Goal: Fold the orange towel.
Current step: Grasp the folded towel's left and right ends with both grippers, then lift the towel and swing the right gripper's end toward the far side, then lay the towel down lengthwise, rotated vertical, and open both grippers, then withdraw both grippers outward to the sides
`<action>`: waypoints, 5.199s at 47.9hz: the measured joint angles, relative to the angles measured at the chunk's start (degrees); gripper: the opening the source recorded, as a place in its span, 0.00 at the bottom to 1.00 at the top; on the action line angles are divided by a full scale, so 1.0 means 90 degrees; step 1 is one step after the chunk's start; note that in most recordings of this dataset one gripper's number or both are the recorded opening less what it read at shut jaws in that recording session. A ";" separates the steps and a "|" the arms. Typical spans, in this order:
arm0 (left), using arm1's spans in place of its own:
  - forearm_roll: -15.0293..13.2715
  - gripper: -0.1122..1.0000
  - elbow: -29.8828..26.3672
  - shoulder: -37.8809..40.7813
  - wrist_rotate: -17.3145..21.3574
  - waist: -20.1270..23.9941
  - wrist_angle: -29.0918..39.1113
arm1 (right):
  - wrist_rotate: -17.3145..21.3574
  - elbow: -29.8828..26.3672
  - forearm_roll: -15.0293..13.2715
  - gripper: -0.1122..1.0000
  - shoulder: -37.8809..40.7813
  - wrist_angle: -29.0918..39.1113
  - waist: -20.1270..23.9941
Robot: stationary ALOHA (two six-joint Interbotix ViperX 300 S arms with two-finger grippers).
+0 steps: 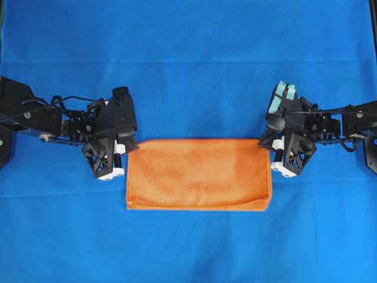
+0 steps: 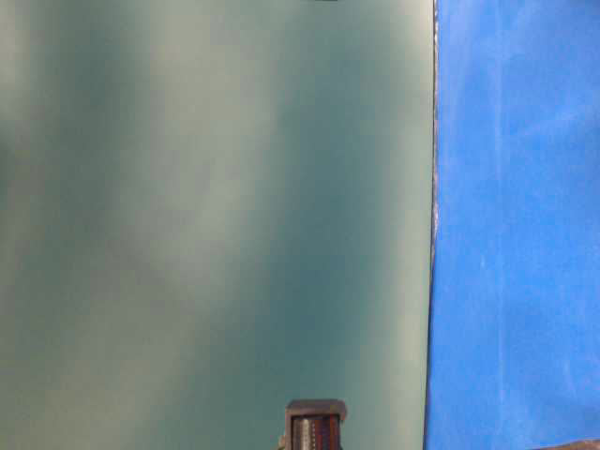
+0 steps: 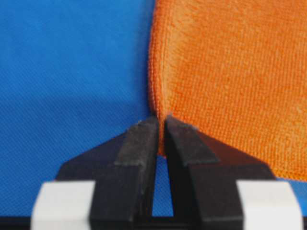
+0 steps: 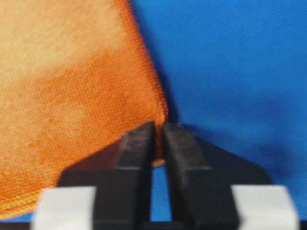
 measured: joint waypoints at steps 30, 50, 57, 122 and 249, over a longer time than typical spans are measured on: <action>0.0000 0.11 -0.0488 -0.1191 0.0039 -0.0068 0.1670 | -0.0078 -0.0322 -0.0127 0.12 -0.1465 0.1406 0.0029; 0.0010 0.11 -0.0674 -0.2520 0.0068 -0.0068 0.2207 | -0.0068 -0.0635 -0.0654 0.12 -0.2891 0.2266 0.0029; 0.0010 0.11 -0.0674 -0.2510 0.0068 -0.0068 0.2178 | -0.0059 -0.0625 -0.0859 0.12 -0.2920 0.2236 -0.0020; 0.0010 0.11 -0.2705 0.0137 0.1270 -0.0576 -0.0313 | -0.0146 -0.3232 -0.3105 0.12 0.0059 0.1279 -0.2813; -0.0029 0.72 -0.1768 -0.0049 0.0166 -0.1172 -0.0156 | -0.0176 -0.2725 -0.3311 0.67 0.0664 0.0557 -0.2246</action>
